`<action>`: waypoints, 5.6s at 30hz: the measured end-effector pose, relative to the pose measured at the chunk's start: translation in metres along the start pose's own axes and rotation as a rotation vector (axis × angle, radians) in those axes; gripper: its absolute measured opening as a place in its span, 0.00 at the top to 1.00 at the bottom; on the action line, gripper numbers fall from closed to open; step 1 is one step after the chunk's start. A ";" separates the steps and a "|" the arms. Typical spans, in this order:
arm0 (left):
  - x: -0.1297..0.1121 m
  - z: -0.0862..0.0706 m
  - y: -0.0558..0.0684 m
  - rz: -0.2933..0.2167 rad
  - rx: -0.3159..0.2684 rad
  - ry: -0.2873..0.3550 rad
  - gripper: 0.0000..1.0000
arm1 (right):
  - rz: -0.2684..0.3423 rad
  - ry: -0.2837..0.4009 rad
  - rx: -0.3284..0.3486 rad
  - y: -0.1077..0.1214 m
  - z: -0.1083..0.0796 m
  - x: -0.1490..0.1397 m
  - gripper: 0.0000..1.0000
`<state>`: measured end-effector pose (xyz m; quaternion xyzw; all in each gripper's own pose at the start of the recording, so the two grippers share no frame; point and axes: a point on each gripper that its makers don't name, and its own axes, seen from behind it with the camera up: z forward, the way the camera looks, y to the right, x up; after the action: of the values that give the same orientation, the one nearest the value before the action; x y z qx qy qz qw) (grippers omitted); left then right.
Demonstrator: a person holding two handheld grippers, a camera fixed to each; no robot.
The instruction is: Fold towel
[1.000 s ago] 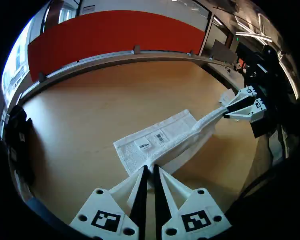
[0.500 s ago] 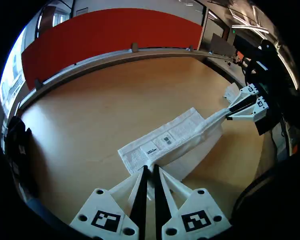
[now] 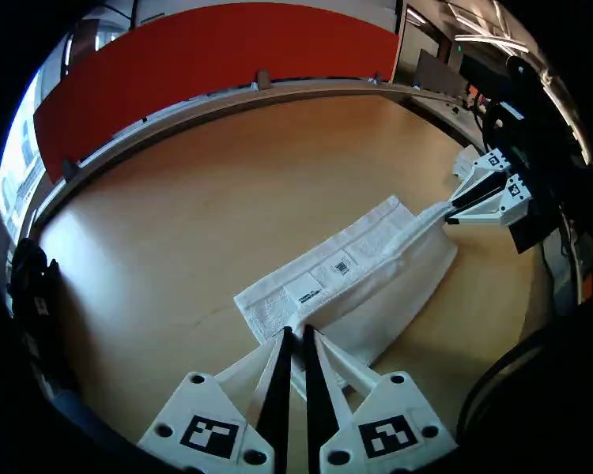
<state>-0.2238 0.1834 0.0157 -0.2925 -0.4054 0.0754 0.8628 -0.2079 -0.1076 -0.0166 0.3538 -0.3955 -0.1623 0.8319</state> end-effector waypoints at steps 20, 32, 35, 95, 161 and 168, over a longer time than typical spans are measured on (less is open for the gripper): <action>-0.008 0.034 -0.017 0.031 0.066 -0.032 0.72 | 0.063 -0.038 -0.034 0.016 0.031 -0.013 0.78; -0.005 0.040 -0.031 0.055 0.120 -0.036 0.58 | 0.072 -0.032 -0.070 0.029 0.035 -0.011 0.58; -0.003 0.038 -0.035 0.056 0.131 -0.035 0.56 | 0.068 -0.030 -0.081 0.033 0.034 -0.010 0.54; -0.053 -0.017 -0.017 -0.086 0.147 -0.014 0.02 | 0.111 0.021 -0.126 0.003 -0.010 -0.041 0.00; -0.153 -0.092 0.008 -0.355 0.307 0.059 0.02 | -0.081 -0.112 0.045 -0.018 0.001 -0.072 0.31; -0.157 -0.102 0.006 -0.386 0.328 0.084 0.02 | -0.071 -0.119 0.043 -0.015 -0.002 -0.074 0.43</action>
<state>-0.2504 0.0852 -0.1415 -0.0686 -0.3999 -0.0378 0.9132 -0.2529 -0.0767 -0.0687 0.3752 -0.4349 -0.2039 0.7928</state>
